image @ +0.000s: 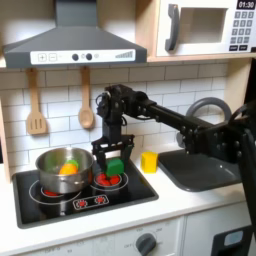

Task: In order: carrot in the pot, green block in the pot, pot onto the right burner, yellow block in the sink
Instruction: 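Take the green block off the right burner and put it in the pot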

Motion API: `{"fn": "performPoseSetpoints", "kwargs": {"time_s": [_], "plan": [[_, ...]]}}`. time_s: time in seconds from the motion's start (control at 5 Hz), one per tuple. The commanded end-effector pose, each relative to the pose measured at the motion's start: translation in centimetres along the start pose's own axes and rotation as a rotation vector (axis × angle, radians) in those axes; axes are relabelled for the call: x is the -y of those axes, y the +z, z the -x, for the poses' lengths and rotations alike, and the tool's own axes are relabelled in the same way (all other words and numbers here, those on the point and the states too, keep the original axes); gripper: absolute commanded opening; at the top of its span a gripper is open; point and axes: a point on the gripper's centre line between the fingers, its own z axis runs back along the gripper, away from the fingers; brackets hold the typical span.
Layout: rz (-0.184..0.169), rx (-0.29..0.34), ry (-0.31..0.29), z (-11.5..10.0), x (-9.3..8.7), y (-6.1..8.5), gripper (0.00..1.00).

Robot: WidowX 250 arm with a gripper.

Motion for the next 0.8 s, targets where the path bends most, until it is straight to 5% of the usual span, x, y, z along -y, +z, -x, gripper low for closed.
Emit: {"fn": "performPoseSetpoints", "kwargs": {"time_s": [0.0,0.6], "plan": [[0.010,0.020,-0.001,-0.08,0.08,0.59,1.00],[0.026,0.008,-0.006,-0.06,0.44,0.12,1.00]]}}
